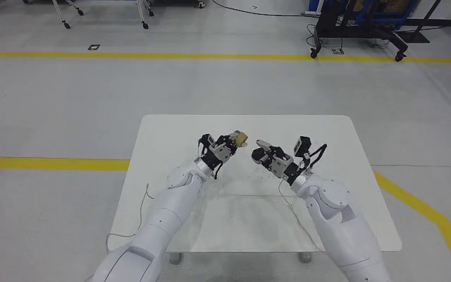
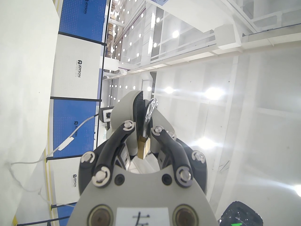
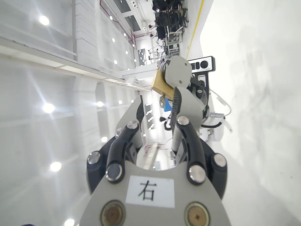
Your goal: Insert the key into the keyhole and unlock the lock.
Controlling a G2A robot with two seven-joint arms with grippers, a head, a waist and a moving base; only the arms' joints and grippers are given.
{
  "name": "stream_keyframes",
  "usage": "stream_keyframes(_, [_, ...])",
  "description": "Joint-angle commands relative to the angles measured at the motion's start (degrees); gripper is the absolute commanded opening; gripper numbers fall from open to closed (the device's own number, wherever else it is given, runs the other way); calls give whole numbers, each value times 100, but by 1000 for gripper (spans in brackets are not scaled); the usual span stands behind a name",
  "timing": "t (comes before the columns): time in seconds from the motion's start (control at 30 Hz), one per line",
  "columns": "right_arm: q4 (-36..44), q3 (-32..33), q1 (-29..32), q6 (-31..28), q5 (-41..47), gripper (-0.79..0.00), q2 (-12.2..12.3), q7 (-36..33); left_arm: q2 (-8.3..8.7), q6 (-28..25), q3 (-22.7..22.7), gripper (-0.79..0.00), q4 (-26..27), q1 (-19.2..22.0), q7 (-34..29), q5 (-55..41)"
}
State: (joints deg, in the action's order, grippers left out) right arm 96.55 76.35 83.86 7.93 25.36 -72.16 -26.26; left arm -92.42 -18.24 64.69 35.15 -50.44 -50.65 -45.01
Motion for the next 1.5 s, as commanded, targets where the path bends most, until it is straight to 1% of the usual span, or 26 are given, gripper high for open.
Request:
stream_keyframes(0.0, [50, -16, 32, 24, 53, -431, 1, 88, -6, -62, -26, -785, -1, -5, 33, 70])
stream_keyframes(0.17, [9, -195, -54, 88, -68, -449, -12, 120, -8, -36, -67, -785, -14, 0, 14, 194])
stream_keyframes(0.27, [-80, -253, -138, 149, 38, -468, -24, 96, -3, -30, -89, -785, -18, 2, -2, 285])
stream_keyframes(0.4, [-265, -275, -268, 297, 407, -545, -42, -59, -2, -17, -106, -785, -29, 13, 1, 359])
stream_keyframes(0.43, [-315, -281, -297, 332, 516, -548, -45, -146, -3, -16, -112, -785, -32, 14, -2, 376])
stream_keyframes(0.57, [-487, -338, -391, 425, 580, -603, -49, -220, -4, -10, -136, -785, -38, 17, -6, 448])
stream_keyframes(0.6, [-530, -347, -410, 462, 672, -631, -56, -214, -5, -3, -139, -785, -39, 14, -12, 454])
stream_keyframes(0.63, [-568, -349, -433, 487, 768, -693, -62, -212, -5, -3, -138, -785, -39, 12, -13, 455])
stream_keyframes(0.73, [-680, -321, -490, 542, 1083, -785, -79, -212, -2, -11, -128, -785, -34, 6, -34, 455])
stream_keyframes(0.93, [-754, -244, -503, 646, 1587, -785, -89, -321, 7, -30, -98, -785, -10, -7, -82, 446])
stream_keyframes(1.1, [-868, -160, -511, 936, 2171, -785, -90, -593, 12, -85, -83, -785, 5, -21, -109, 453])
stream_keyframes(1.17, [-899, -135, -535, 928, 2147, -785, -80, -619, 13, -87, -79, -785, 6, -23, -113, 453])
stream_keyframes(1.2, [-908, -134, -534, 911, 2128, -646, -77, -616, 13, -84, -74, -785, 10, -22, -112, 442])
stream_keyframes(1.27, [-896, -124, -532, 859, 2048, -517, -69, -587, 13, -56, -67, -785, 8, -3, -113, 438])
stream_keyframes(1.3, [-878, -125, -513, 844, 2060, -471, -67, -617, 13, -49, -63, -785, 5, 3, -114, 428])
stream_keyframes(1.33, [-863, -108, -498, 836, 2075, -459, -62, -642, 12, -46, -60, -785, 1, 8, -117, 423])
stream_keyframes(1.47, [-745, -64, -415, 717, 1912, -453, -40, -586, 9, -19, -46, -785, -29, 38, -122, 391])
